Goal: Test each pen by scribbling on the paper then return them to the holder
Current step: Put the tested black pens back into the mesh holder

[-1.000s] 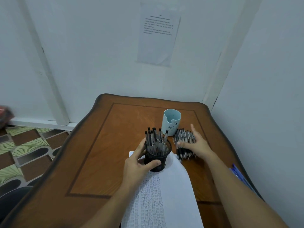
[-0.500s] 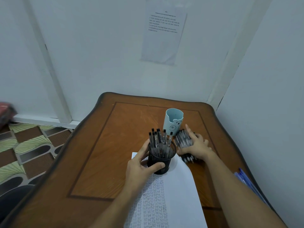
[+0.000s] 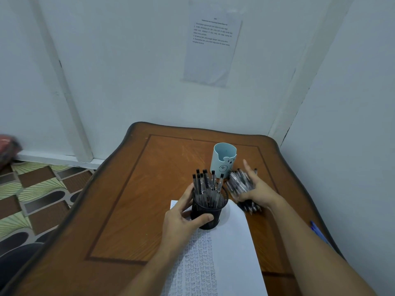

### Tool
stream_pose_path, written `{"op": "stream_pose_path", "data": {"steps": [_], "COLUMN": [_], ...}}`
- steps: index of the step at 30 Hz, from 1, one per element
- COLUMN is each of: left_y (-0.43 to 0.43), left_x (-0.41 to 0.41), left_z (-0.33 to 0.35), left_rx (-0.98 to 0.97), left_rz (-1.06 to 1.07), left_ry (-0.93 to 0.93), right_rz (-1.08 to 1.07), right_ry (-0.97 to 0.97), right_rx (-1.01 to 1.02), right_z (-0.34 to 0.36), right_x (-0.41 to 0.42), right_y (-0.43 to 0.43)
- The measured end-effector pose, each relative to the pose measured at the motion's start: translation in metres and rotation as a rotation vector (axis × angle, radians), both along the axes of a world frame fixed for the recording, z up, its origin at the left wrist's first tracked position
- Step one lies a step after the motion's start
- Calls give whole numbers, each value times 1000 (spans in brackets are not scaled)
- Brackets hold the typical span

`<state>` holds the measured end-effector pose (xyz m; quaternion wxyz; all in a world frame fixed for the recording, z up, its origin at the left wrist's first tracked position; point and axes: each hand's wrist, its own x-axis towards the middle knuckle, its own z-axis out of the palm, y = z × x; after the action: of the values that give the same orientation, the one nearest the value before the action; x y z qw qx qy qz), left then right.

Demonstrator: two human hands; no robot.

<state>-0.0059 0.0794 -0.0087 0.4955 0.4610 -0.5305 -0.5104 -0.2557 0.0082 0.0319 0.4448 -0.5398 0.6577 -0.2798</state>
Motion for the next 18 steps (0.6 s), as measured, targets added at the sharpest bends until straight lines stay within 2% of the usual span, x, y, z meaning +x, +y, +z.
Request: {"op": "stream_pose_path", "data": {"steps": [5, 10, 18], "left_y": [-1, -1, -1], "left_x": [0, 1, 1], "left_z": [0, 1, 0], "left_rx": [3, -13, -16], "left_rz": [7, -4, -3], "left_ry": [-10, -13, -19], "right_rz": [13, 34, 27], "right_ry": [138, 199, 149], "right_rx": [-4, -13, -42], "right_z": [5, 8, 9], "right_x": [4, 9, 6], "right_y": [-2, -2, -3]}}
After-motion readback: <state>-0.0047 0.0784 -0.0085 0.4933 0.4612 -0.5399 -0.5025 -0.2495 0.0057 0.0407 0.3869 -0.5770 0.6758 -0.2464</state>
